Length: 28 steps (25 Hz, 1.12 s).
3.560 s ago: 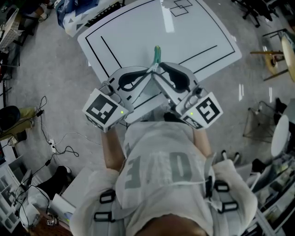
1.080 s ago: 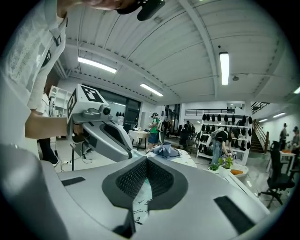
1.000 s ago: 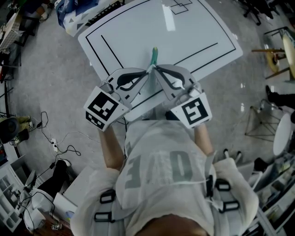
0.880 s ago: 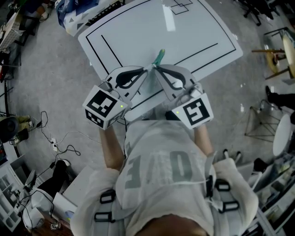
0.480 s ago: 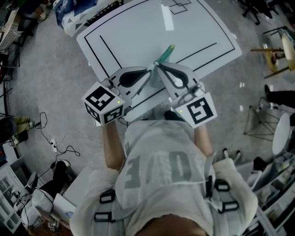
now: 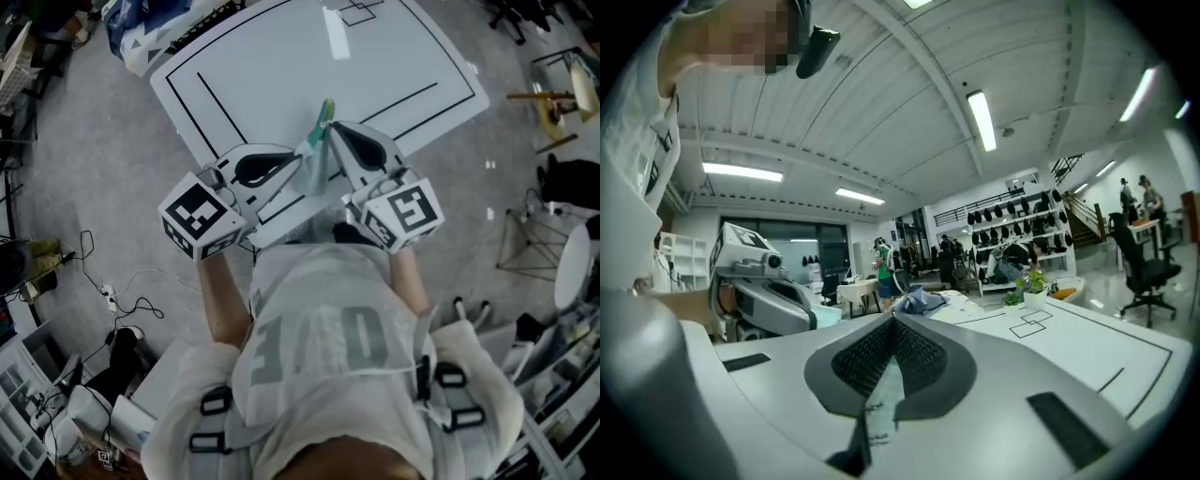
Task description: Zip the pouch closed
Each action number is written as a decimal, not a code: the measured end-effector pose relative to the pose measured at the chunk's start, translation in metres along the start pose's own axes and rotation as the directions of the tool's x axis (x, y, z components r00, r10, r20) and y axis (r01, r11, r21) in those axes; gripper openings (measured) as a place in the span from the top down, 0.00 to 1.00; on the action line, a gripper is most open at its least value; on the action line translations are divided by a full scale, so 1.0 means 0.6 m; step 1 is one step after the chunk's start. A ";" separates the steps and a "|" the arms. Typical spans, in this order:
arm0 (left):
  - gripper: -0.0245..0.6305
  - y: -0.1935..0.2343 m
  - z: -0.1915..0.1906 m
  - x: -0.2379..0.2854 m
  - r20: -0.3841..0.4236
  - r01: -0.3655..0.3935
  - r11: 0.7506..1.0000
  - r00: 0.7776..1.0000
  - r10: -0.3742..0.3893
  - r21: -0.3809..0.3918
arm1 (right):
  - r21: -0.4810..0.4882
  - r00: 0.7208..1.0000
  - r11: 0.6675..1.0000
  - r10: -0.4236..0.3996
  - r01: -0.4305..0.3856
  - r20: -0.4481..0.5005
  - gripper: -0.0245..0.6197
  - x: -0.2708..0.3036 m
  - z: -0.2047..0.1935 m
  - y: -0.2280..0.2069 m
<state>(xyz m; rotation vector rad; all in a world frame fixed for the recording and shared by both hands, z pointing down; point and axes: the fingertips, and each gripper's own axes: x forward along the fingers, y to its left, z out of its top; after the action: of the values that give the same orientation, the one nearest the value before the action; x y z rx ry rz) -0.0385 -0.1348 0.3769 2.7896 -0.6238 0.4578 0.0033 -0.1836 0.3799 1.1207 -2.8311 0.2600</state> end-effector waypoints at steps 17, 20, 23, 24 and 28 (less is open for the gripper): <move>0.96 0.053 -0.037 -0.077 -0.033 -0.136 0.988 0.990 0.135 -0.066 | -0.084 0.972 0.972 -0.225 0.219 -0.061 0.95 -0.031 -0.029 -0.105; 0.96 0.060 -0.039 -0.077 -0.033 -0.143 0.987 0.989 0.141 -0.074 | -0.095 0.970 0.969 -0.235 0.228 -0.064 0.95 -0.032 -0.027 -0.111; 0.96 0.062 -0.043 -0.070 -0.032 -0.135 0.986 0.991 0.132 -0.093 | -0.089 0.965 0.966 -0.250 0.243 -0.076 0.95 -0.031 -0.029 -0.115; 0.96 0.062 -0.047 -0.067 -0.036 -0.129 0.986 0.991 0.126 -0.101 | -0.079 0.964 0.966 -0.253 0.247 -0.079 0.95 -0.031 -0.030 -0.117; 0.96 0.069 -0.060 -0.053 -0.038 -0.139 0.981 0.990 0.135 -0.133 | -0.069 0.960 0.965 -0.258 0.252 -0.106 0.95 -0.025 -0.040 -0.125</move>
<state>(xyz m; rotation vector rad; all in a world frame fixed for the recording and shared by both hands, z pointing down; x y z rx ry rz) -0.0931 -0.1484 0.4059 2.6188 -0.8131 0.4637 0.0660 -0.2224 0.4109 1.3935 -2.5437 0.2174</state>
